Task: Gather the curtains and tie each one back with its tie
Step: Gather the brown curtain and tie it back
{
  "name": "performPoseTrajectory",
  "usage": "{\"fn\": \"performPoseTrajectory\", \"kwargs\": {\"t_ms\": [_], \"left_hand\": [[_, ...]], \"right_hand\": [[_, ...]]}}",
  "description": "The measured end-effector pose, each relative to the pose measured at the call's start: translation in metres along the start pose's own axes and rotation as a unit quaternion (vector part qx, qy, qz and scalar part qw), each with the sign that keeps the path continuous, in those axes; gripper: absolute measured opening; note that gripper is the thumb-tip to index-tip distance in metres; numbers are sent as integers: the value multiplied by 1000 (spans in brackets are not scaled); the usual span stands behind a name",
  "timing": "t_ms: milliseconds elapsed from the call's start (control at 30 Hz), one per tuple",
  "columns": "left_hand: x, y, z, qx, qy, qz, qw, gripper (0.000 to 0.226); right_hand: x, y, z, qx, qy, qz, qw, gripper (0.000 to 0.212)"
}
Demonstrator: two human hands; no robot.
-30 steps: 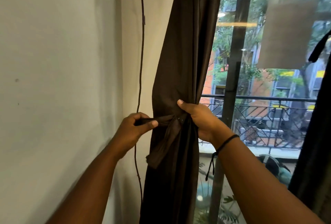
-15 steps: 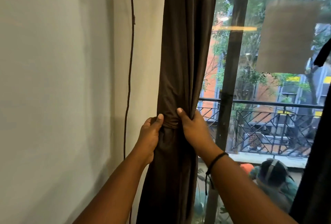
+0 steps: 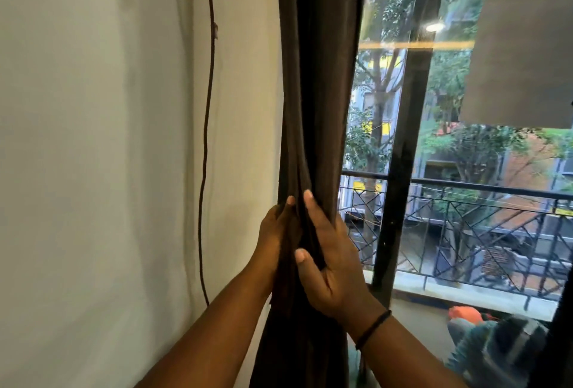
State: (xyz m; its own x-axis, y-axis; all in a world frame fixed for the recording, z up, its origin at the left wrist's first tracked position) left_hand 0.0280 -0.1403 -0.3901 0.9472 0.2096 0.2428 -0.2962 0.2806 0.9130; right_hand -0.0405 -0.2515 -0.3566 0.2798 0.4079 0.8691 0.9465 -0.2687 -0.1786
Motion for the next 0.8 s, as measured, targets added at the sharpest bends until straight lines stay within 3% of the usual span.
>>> {"fn": "performPoseTrajectory", "kwargs": {"t_ms": [100, 200, 400, 533, 633, 733, 800], "left_hand": [[-3, -1, -8, -25, 65, -20, 997, 33], [-8, 1, -11, -49, 69, -12, 996, 33], [-23, 10, -18, -184, 22, -5, 983, 23], [-23, 22, -39, -118, 56, 51, 990, 29], [-31, 36, -46, -5, 59, 114, 992, 22], [-38, 45, -56, 62, 67, 159, 983, 64], [-40, 49, -64, 70, 65, 161, 982, 66]], "right_hand": [[-1, 6, 6, -83, -68, 7, 994, 83], [4, 7, 12, -133, -93, 19, 987, 87], [5, -14, 33, -109, -101, 17, 989, 93], [9, -23, 37, -101, -82, 38, 991, 86], [15, -33, 36, -111, -45, 48, 992, 77], [16, -46, 44, -154, -34, 11, 987, 67], [20, -50, 48, -168, -30, 30, 985, 57]]}}
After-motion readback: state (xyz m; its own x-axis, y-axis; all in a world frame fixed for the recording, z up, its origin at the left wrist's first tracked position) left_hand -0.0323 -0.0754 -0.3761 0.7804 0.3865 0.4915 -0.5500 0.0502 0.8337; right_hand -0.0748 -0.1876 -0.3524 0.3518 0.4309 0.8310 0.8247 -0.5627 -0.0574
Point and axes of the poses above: each hand's wrist, its own x-axis towards the middle knuckle, its own z-axis out of the palm, y = z × x, the point moved 7 cm from there along x, towards the middle knuckle, and after that the axes turned 5 degrees about -y, right-handed, at the moved point
